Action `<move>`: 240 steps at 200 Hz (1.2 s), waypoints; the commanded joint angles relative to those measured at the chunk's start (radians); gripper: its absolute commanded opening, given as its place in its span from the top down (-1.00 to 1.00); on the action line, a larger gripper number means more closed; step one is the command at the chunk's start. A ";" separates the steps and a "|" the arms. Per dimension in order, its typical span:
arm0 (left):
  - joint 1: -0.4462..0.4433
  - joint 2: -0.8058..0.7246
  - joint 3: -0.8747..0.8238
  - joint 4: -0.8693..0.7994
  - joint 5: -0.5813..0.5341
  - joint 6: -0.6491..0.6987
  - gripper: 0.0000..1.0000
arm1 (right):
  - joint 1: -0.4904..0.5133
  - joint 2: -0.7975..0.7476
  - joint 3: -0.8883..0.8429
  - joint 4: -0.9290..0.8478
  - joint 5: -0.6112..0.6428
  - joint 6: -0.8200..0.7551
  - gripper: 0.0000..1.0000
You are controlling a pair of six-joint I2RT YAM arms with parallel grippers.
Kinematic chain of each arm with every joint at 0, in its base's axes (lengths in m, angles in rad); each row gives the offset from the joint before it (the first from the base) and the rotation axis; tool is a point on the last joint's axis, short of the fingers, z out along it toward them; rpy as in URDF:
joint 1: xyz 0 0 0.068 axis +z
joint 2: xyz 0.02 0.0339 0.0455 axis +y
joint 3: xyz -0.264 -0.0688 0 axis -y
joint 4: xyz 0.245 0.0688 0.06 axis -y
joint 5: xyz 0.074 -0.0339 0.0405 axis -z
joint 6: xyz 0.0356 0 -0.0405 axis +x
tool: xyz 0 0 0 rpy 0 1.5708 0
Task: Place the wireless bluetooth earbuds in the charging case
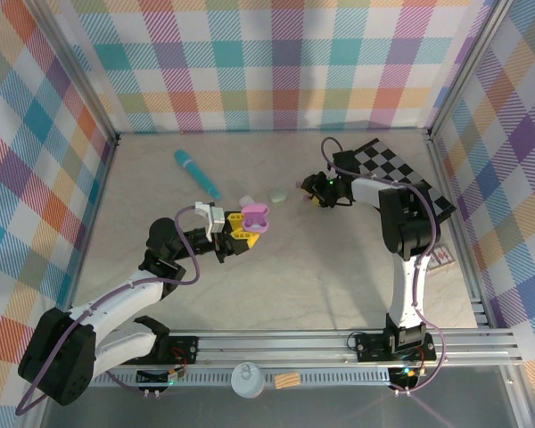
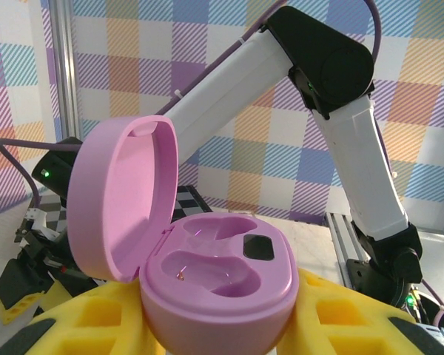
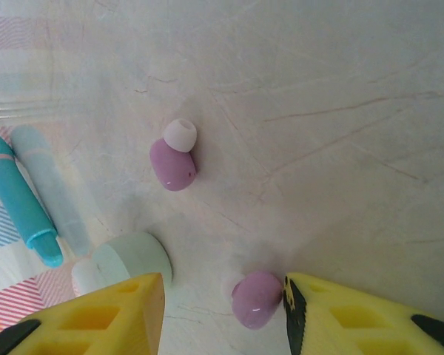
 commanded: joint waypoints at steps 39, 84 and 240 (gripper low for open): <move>0.009 -0.029 0.032 -0.016 0.024 0.032 0.34 | -0.010 0.088 0.116 -0.065 -0.105 -0.086 0.10; 0.009 -0.050 0.026 -0.024 0.017 0.038 0.34 | -0.010 0.055 0.082 -0.073 -0.120 -0.107 0.17; 0.010 -0.038 0.023 0.005 0.016 0.026 0.35 | 0.020 0.104 0.176 -0.265 -0.143 -0.224 0.16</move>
